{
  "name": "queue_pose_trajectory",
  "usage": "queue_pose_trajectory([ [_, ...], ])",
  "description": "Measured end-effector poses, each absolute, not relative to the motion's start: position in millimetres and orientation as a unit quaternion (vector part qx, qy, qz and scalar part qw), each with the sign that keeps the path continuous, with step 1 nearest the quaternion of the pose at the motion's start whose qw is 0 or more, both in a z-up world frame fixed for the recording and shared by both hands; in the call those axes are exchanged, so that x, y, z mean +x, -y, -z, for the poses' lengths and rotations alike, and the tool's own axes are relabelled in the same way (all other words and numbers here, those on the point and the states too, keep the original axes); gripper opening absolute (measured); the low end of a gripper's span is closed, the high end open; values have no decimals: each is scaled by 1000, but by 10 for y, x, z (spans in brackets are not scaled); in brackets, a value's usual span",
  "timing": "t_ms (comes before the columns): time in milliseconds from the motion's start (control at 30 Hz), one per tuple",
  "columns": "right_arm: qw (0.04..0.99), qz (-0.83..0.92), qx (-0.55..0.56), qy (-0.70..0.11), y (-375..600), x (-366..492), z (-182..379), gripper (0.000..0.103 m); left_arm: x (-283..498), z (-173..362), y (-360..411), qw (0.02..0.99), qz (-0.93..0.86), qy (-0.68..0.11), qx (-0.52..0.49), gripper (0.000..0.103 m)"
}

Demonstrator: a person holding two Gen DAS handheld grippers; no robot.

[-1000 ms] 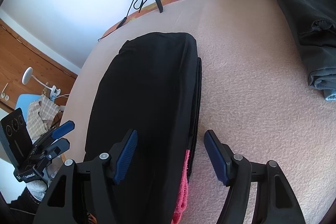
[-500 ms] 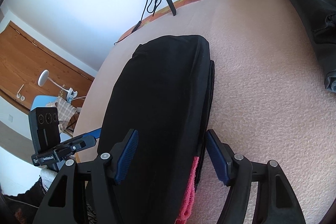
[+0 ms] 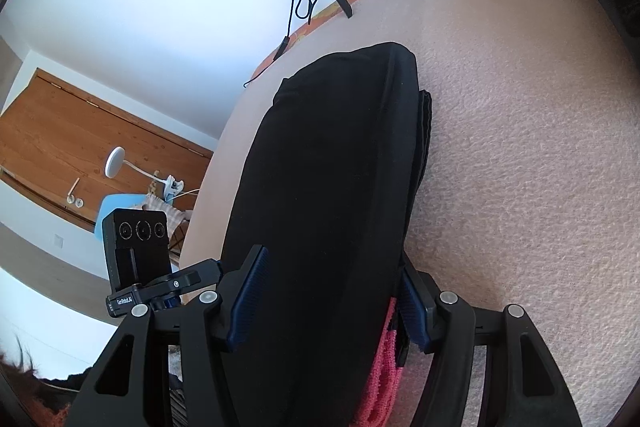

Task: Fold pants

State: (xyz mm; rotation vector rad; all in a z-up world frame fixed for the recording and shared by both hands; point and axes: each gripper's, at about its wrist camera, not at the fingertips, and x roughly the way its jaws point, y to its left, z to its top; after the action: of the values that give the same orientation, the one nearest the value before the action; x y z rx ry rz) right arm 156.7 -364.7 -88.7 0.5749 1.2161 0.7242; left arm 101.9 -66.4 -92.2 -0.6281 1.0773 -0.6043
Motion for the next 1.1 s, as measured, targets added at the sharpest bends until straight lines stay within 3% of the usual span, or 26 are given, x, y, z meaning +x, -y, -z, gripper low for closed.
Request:
queue_pose_trajectory([
  [33, 723, -322, 258, -553, 3648, 1561, 900, 49, 1019, 919, 676, 773, 275, -496, -285, 56],
  [100, 721, -316, 273, -553, 3691, 1550, 927, 44, 1022, 915, 706, 781, 266, -497, -268, 46],
  [133, 723, -313, 272, -552, 3694, 1543, 925, 42, 1024, 919, 712, 784, 264, -497, -262, 40],
  [367, 742, -290, 253, -549, 3629, 1517, 891, 44, 1065, 977, 682, 784, 258, -499, -264, 31],
  [467, 766, -269, 207, -546, 3519, 1475, 817, 39, 1050, 939, 715, 793, 254, -495, -246, 26],
  [633, 787, -257, 194, -527, 3508, 1416, 619, 14, 995, 791, 792, 816, 259, -473, -210, 15],
  [767, 785, -258, 186, -532, 3532, 1401, 646, 14, 972, 765, 855, 826, 263, -463, -185, 15],
  [800, 785, -253, 181, -536, 3537, 1406, 666, 18, 984, 771, 858, 825, 262, -464, -186, 15],
  [900, 771, -250, 166, -562, 3545, 1426, 742, 46, 995, 795, 829, 824, 259, -466, -188, 15],
  [1100, 706, -316, 240, -586, 3791, 1478, 935, 46, 1023, 849, 792, 818, 260, -473, -199, 15],
])
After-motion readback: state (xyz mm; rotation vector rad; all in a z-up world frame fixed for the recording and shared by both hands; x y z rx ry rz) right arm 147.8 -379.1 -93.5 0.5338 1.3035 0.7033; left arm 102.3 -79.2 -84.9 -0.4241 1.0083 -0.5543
